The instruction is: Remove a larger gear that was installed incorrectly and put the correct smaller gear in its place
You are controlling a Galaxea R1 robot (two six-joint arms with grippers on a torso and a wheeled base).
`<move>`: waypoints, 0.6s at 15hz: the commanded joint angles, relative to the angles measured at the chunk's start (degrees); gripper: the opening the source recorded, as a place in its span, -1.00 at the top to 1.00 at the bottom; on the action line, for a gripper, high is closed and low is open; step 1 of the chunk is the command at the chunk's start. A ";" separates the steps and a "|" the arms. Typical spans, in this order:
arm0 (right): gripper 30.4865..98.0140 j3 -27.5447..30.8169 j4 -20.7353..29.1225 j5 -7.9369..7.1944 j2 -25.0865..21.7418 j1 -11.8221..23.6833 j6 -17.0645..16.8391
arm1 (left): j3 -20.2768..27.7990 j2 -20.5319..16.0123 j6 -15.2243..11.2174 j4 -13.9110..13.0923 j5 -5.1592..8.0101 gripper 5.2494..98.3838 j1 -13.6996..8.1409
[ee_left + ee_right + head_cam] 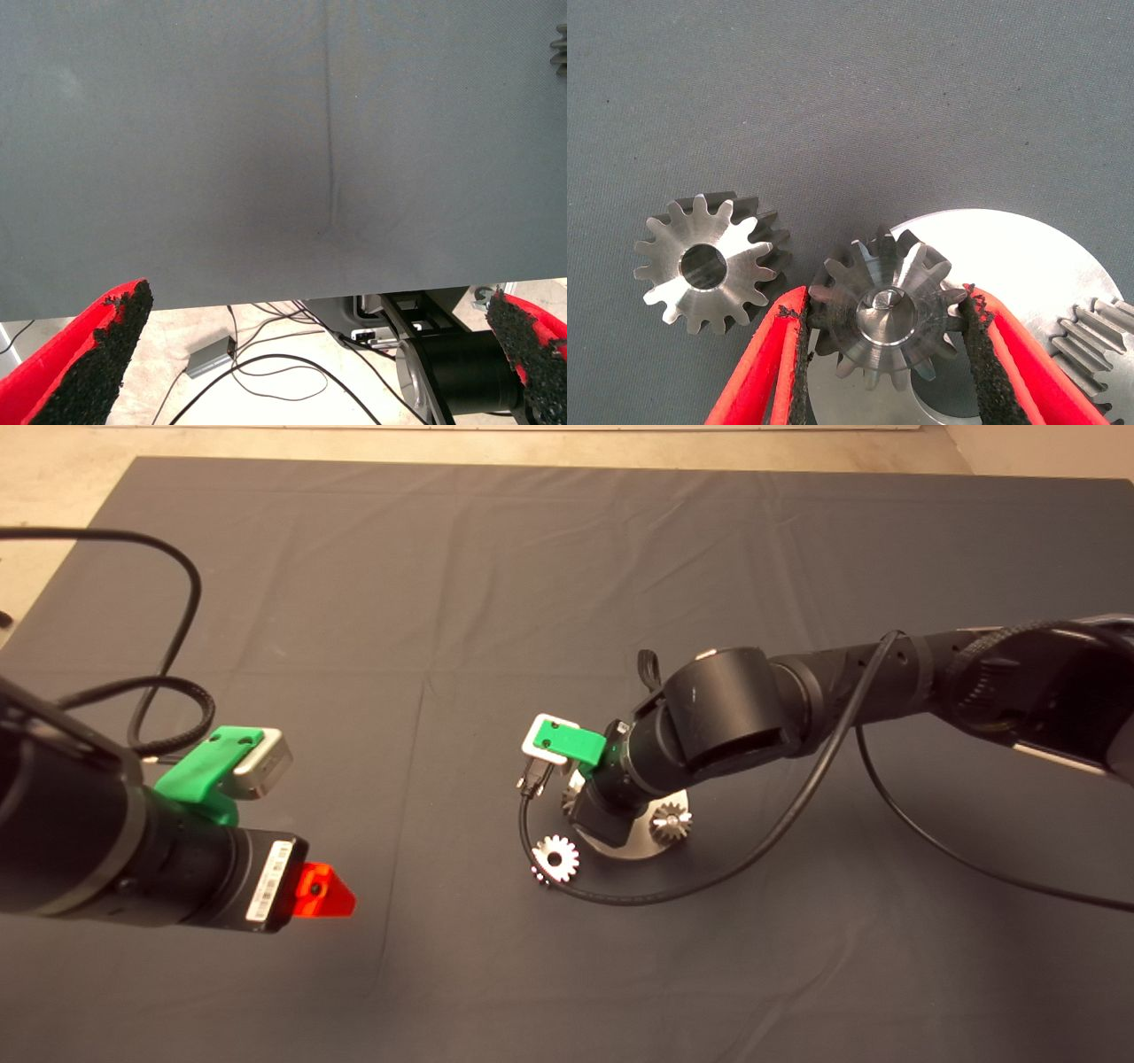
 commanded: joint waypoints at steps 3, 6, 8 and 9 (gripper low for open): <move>0.76 0.11 -1.50 -1.17 -0.28 1.37 -0.43 | -0.20 -0.08 0.49 -0.70 7.60 -0.99 -0.42; 0.76 0.19 -1.42 -1.87 -0.63 1.46 -0.43 | -0.28 -0.08 0.49 -0.70 7.60 -0.99 -0.42; 0.76 0.28 -1.33 -1.87 -0.72 1.37 -0.43 | -0.19 -0.08 0.49 -0.70 7.60 -0.99 -0.42; 0.76 0.28 -1.30 -1.87 -0.81 1.38 -0.49 | -0.19 -0.08 0.40 -0.70 7.60 -0.99 -0.42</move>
